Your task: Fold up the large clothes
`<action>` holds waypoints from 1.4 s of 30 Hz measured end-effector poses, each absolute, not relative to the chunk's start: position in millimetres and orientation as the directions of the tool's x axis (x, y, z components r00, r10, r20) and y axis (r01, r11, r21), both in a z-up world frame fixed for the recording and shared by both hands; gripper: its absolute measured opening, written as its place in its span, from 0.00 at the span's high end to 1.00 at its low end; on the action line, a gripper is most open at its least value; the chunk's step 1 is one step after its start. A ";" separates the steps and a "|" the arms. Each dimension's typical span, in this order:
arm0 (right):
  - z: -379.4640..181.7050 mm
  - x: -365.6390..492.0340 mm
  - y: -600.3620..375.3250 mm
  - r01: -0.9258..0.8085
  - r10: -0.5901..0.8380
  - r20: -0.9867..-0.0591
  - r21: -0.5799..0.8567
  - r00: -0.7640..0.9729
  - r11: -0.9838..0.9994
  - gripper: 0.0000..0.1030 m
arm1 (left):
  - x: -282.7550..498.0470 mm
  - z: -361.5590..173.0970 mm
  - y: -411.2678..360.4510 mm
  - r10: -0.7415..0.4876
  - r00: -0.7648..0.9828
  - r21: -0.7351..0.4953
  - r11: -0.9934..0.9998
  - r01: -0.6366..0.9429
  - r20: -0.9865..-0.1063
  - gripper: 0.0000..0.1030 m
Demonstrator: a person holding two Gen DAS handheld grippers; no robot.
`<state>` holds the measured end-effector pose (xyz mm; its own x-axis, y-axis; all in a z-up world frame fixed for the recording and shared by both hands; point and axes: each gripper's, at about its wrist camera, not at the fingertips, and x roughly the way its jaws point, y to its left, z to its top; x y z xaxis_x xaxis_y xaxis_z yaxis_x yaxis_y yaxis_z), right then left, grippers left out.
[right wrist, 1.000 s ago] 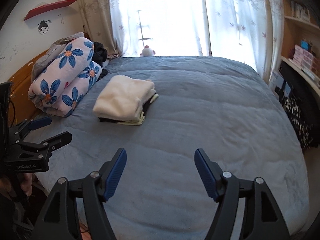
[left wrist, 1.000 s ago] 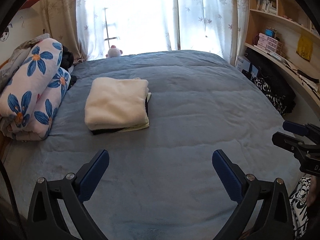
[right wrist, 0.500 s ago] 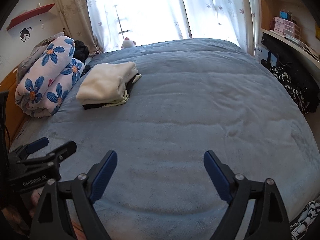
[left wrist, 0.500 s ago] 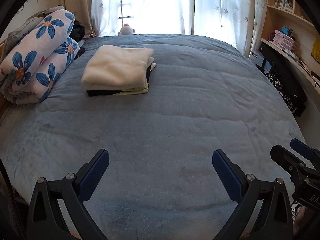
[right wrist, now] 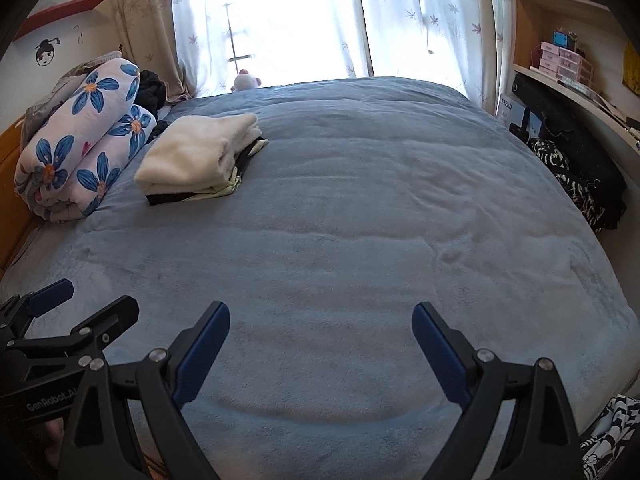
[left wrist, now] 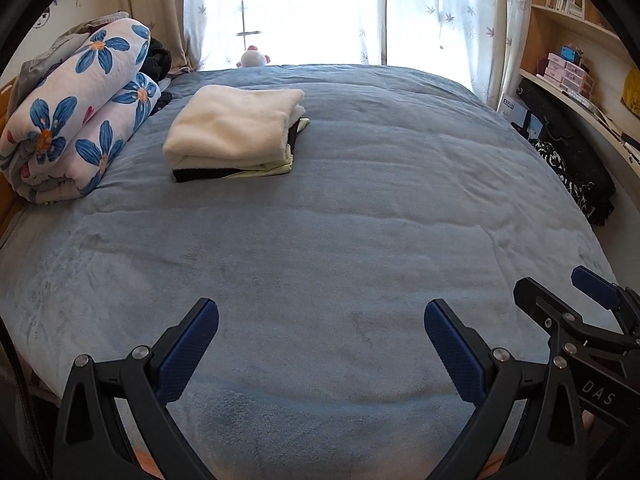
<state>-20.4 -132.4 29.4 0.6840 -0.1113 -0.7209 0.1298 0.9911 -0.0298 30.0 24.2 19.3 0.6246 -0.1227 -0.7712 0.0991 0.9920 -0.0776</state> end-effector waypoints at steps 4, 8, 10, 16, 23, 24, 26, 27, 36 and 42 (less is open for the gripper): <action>31.1 -21.3 -134.9 0.133 -0.102 -0.715 -0.012 0.692 0.991 0.09 | 27.9 22.6 23.4 -0.118 0.637 -0.069 0.992 0.101 -0.762 0.01; 30.4 -21.2 -137.1 0.138 -0.097 -0.718 -0.001 0.690 0.990 0.09 | 28.1 23.3 23.3 -0.118 0.637 -0.070 0.993 0.100 -0.762 0.01; 30.3 -20.3 -137.0 0.138 -0.100 -0.719 -0.006 0.688 0.990 0.09 | 28.3 23.5 22.7 -0.118 0.635 -0.071 0.992 0.100 -0.763 0.01; 29.6 -18.8 -135.2 0.145 -0.103 -0.720 -0.003 0.686 0.989 0.09 | 28.9 22.9 23.8 -0.128 0.629 -0.082 0.991 0.102 -0.767 0.01; 29.3 -19.0 -134.6 0.151 -0.109 -0.718 -0.006 0.687 0.989 0.09 | 30.3 22.5 25.8 -0.128 0.628 -0.082 0.991 0.102 -0.768 0.01; 29.2 -18.9 -134.7 0.151 -0.108 -0.719 -0.005 0.686 0.989 0.09 | 30.3 22.5 25.8 -0.128 0.627 -0.083 0.991 0.102 -0.768 0.01; 29.0 -18.9 -134.4 0.153 -0.111 -0.720 -0.007 0.685 0.988 0.09 | 30.8 22.3 25.8 -0.130 0.627 -0.083 0.991 0.104 -0.768 0.01; 29.0 -18.7 -134.4 0.153 -0.111 -0.721 -0.008 0.684 0.988 0.09 | 31.5 21.9 26.3 -0.131 0.625 -0.084 0.991 0.104 -0.769 0.01; 26.1 -18.8 -133.3 0.156 -0.111 -0.726 -0.005 0.679 0.988 0.09 | 32.6 18.3 24.4 -0.129 0.618 -0.084 0.991 0.101 -0.775 0.01; 22.1 -16.6 -132.8 0.159 -0.111 -0.732 -0.003 0.672 0.987 0.09 | 32.7 16.8 24.3 -0.129 0.613 -0.085 0.991 0.100 -0.780 0.01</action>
